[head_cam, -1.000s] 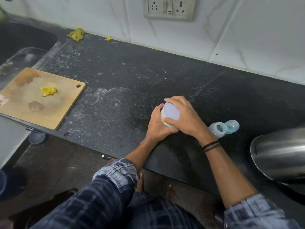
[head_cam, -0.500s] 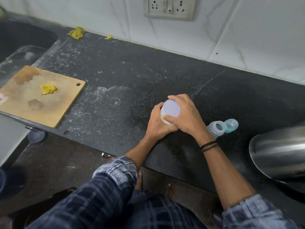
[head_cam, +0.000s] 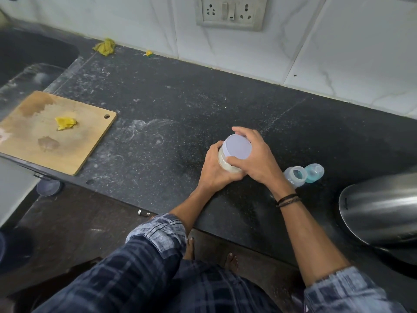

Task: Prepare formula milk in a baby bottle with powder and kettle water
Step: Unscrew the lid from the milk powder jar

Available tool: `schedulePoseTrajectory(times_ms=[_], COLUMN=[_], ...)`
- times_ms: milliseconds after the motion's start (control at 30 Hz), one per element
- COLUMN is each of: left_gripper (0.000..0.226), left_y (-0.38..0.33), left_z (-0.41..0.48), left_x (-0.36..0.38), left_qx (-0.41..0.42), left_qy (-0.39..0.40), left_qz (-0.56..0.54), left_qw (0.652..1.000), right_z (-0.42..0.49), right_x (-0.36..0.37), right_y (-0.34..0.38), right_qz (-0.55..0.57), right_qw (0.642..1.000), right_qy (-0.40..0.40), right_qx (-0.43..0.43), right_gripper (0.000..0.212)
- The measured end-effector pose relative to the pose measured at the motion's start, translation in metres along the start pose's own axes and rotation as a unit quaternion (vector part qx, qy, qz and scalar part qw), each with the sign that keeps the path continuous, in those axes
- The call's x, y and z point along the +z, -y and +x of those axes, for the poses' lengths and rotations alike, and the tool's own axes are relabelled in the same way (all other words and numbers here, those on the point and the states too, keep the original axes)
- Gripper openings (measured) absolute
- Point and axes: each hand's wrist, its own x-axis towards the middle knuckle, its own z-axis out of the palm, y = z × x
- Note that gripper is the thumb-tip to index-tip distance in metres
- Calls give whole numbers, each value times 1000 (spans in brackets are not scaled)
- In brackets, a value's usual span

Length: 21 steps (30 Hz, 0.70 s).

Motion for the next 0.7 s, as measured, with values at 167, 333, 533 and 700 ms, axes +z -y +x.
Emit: schedulePoseTrajectory(times_ms=[167, 333, 533, 700], left_gripper=[98, 96, 97, 97], left_y=[4, 2, 4, 4], left_z=[-2, -1, -2, -1], left_x=[0, -3, -2, -2], left_qx=[-12, 2, -1, -2], left_qy=[-4, -5, -3, -4], left_qz=[13, 20, 21, 21], left_qw=[1000, 1000, 1000, 1000], right_z=[-7, -16, -33, -53], right_x=[-2, -2, 3, 4], right_y=[-5, -12, -21, -27], right_qz=[85, 166, 189, 145], right_qw=[996, 982, 966, 964], right_qy=[-40, -94, -173, -219], right_qx=[2, 0, -23, -40], right_gripper=[76, 77, 81, 77])
